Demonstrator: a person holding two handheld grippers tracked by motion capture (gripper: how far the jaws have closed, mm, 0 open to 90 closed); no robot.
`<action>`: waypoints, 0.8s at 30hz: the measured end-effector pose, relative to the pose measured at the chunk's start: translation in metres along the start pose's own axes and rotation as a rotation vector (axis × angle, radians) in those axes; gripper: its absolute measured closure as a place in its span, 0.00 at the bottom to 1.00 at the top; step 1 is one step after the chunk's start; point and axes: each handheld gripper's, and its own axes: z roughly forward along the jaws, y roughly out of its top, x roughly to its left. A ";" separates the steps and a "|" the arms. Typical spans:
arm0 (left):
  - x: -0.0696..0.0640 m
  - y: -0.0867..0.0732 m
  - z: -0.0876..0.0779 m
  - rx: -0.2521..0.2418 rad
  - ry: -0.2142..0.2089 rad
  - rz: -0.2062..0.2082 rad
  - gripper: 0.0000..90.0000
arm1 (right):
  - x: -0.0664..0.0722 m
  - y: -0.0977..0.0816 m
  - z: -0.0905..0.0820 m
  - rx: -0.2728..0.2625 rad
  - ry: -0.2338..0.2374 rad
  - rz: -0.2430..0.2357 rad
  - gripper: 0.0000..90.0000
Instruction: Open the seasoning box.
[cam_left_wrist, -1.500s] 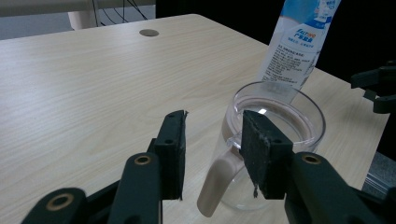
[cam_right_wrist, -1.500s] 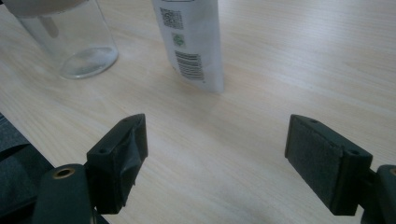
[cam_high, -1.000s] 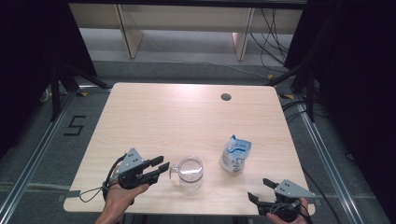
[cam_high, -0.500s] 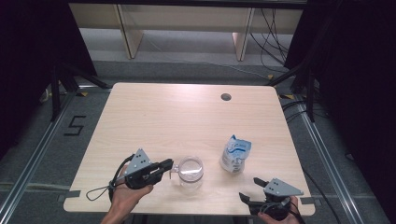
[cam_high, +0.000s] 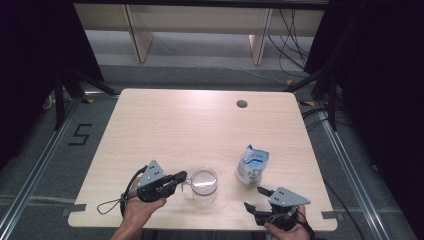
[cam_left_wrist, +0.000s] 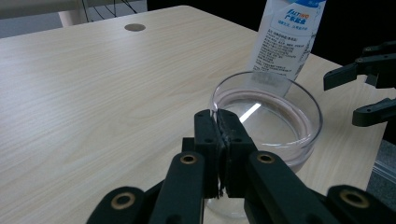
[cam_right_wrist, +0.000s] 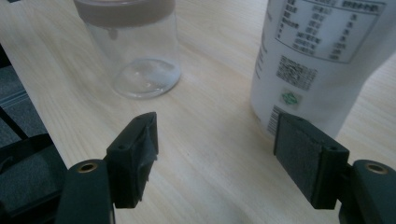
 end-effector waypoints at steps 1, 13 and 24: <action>0.000 0.000 0.000 0.001 0.002 0.001 0.96 | 0.002 0.001 0.002 0.001 0.008 0.008 0.37; 0.001 -0.003 0.000 -0.012 -0.004 -0.005 0.94 | 0.013 0.016 0.014 -0.039 0.007 -0.060 0.50; 0.002 -0.004 0.000 -0.025 -0.008 -0.009 0.94 | 0.022 0.030 0.026 -0.080 0.025 -0.118 0.69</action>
